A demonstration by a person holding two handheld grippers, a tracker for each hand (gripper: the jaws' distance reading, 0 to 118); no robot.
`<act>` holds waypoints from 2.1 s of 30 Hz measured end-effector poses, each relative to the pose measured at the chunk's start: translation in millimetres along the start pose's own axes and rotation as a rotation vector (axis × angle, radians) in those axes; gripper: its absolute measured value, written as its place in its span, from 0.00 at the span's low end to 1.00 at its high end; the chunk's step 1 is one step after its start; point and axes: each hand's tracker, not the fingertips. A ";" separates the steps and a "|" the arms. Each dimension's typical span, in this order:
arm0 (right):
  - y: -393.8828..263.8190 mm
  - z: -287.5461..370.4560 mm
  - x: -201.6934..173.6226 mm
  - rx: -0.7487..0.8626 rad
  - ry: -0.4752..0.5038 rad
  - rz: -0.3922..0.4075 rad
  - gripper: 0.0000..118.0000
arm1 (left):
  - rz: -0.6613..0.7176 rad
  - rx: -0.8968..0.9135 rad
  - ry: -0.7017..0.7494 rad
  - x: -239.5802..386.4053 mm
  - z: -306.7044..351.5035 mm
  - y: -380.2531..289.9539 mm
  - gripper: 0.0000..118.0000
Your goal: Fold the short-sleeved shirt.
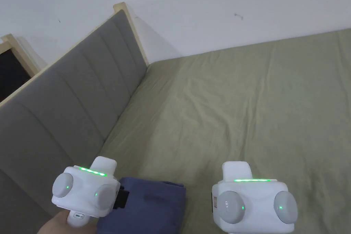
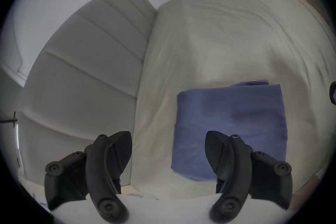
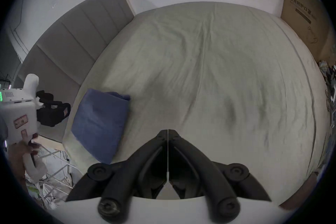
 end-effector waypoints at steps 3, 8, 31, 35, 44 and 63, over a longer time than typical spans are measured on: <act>-2.8 6.8 1.4 0.011 0.005 0.019 0.00 | 0.008 0.029 -0.031 7.3 22.8 -3.3 0.37; -5.9 31.0 20.4 0.048 0.017 0.022 0.00 | 0.138 0.250 -0.044 38.5 80.1 -5.4 0.00; 9.6 324.8 299.5 0.714 -0.323 -0.082 0.00 | 0.402 0.905 -0.355 247.3 382.2 58.9 0.00; 15.4 369.6 292.4 0.913 -0.304 -0.038 0.00 | 0.455 1.064 -0.291 230.3 424.4 56.7 0.00; 23.3 400.0 275.2 1.018 -0.303 0.051 0.00 | 0.503 1.180 -0.194 210.0 463.2 55.3 0.01; 16.2 382.9 282.4 1.003 -0.396 0.040 0.88 | 0.465 1.081 -0.218 216.0 438.4 44.2 1.00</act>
